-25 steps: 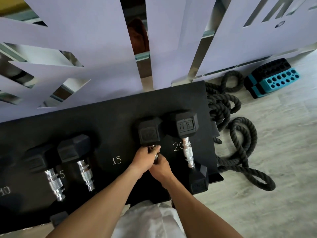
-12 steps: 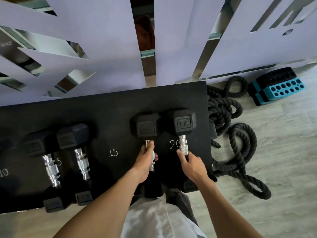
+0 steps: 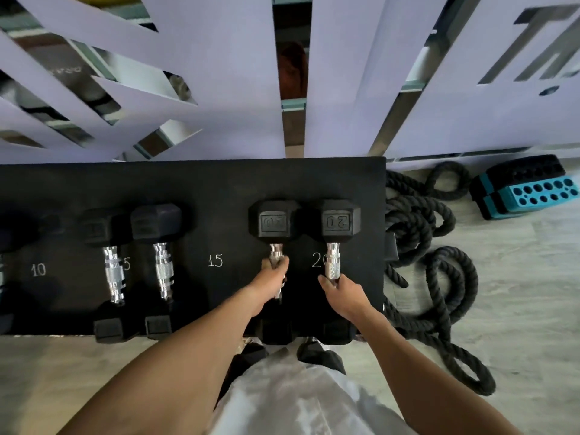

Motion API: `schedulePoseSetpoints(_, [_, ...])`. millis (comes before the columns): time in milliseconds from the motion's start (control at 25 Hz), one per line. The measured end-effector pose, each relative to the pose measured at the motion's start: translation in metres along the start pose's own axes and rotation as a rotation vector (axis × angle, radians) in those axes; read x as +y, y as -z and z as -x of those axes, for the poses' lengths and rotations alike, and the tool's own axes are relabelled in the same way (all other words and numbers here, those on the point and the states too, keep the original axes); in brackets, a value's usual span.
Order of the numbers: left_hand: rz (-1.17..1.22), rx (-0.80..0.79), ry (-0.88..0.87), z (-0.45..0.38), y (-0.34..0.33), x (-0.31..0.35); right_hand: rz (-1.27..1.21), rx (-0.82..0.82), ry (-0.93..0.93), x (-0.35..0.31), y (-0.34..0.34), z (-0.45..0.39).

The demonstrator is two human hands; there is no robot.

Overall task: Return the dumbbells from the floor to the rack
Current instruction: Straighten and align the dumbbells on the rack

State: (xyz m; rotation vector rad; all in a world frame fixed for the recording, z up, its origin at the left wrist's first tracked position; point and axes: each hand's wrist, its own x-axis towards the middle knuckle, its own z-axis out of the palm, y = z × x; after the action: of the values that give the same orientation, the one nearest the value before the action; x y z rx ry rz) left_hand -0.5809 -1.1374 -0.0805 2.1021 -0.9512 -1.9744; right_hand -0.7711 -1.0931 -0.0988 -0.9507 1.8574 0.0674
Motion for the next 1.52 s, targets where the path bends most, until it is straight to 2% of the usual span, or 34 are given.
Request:
schedulePoseSetpoints(80, [-0.111, -0.004, -0.048, 0.017, 0.006, -0.009, 0.161, 0.082, 0.076, 0.005, 0.002, 0.009])
schedulePoseSetpoints(160, [-0.153, 0.064, -0.102, 0.034, 0.020, -0.024, 0.247, 0.193, 0.133, 0.008, -0.001, 0.028])
schedulePoseSetpoints(280, [-0.110, 0.080, -0.096, 0.055, 0.049, -0.046, 0.256, 0.342, 0.174, 0.006, -0.013, 0.061])
schedulePoseSetpoints(400, [-0.073, 0.099, -0.109, 0.070, 0.081, -0.074, 0.241, 0.477, 0.349, -0.019, -0.035, 0.079])
schedulePoseSetpoints(480, [-0.006, 0.161, -0.166, 0.079, 0.111, -0.096, 0.277, 0.454, 0.479, -0.049, -0.062, 0.088])
schedulePoseSetpoints(560, [0.066, 0.201, -0.239, 0.086, 0.142, -0.115, 0.297, 0.387, 0.533, -0.078, -0.093, 0.097])
schedulePoseSetpoints(760, [0.077, 0.265, -0.289, 0.100, 0.241, -0.167, 0.097, 0.164, 0.422, -0.141, -0.186, 0.126])
schedulePoseSetpoints(920, [0.068, 0.272, -0.243, 0.101, 0.296, -0.183, 0.029, 0.106, 0.350, -0.172, -0.238, 0.144])
schedulePoseSetpoints(1120, [0.030, 0.248, -0.225, 0.090, 0.321, -0.169, -0.033, 0.080, 0.258, -0.186, -0.243, 0.133])
schedulePoseSetpoints(1320, [0.033, 0.355, -0.164, 0.070, 0.342, -0.153, -0.064, 0.058, 0.256, -0.218, -0.233, 0.097])
schedulePoseSetpoints(1520, [0.031, 0.290, -0.079, 0.032, 0.365, -0.126, -0.292, -0.032, 0.193, -0.267, -0.233, 0.058])
